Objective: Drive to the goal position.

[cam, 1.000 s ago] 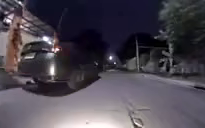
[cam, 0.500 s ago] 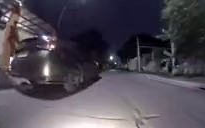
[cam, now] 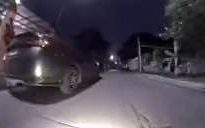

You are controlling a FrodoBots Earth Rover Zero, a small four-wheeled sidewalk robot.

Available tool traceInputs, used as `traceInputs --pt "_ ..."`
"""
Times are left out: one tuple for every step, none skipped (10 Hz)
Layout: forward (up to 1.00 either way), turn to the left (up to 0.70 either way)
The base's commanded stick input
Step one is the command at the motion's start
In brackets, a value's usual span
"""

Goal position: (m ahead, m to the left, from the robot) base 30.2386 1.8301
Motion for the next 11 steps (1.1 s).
traceInputs --pt "0.50 -0.50" --pt "0.50 -0.27" --pt "0.50 0.00" --pt "0.50 0.00" --pt "0.50 0.00" --pt "0.50 0.00" --pt "0.50 0.00" --pt "0.50 0.00" --pt "0.50 0.00" --pt "0.50 0.00" --pt "0.50 -0.12"
